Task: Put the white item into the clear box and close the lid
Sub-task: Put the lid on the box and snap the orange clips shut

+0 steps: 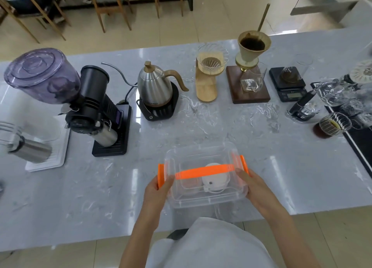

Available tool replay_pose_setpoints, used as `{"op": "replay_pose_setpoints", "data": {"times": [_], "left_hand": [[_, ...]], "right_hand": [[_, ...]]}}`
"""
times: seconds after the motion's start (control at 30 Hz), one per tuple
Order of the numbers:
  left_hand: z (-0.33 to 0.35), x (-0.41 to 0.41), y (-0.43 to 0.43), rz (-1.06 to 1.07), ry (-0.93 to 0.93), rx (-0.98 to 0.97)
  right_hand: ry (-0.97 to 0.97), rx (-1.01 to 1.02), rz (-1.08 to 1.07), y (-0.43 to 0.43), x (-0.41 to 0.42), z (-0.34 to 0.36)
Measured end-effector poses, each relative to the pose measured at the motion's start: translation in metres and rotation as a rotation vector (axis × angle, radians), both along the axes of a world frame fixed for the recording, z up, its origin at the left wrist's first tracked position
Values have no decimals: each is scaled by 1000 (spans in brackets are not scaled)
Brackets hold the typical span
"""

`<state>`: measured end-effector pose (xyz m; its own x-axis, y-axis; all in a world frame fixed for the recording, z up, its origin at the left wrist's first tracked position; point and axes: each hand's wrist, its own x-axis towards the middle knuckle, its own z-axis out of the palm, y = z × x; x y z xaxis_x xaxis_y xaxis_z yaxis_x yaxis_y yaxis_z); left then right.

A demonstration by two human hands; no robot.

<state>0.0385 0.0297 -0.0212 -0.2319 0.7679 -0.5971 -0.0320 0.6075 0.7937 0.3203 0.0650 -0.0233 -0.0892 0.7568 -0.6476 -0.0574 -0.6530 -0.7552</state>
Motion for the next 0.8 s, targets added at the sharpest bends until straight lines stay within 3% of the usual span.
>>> {"op": "replay_pose_setpoints", "data": {"times": [0.17,0.27,0.5,0.63,0.7,0.8], "left_hand": [[9,31,-4,-39,433,173],[7,39,-4,-59,554,220],[0,34,-8,-65,314,227],[-2,33,-7,-74,236,254],[-1,32,-5,-74,197,260],[0,25,-10,-124,141,287]], "right_hand": [[10,52,-45,-5,-2,5],[-89,80,-86,-7,-5,7],[-509,394,-122,-18,-29,9],[-742,473,-136,-25,-41,5],[-758,470,-166,-23,-40,3],[-549,445,-82,-19,-27,4]]}}
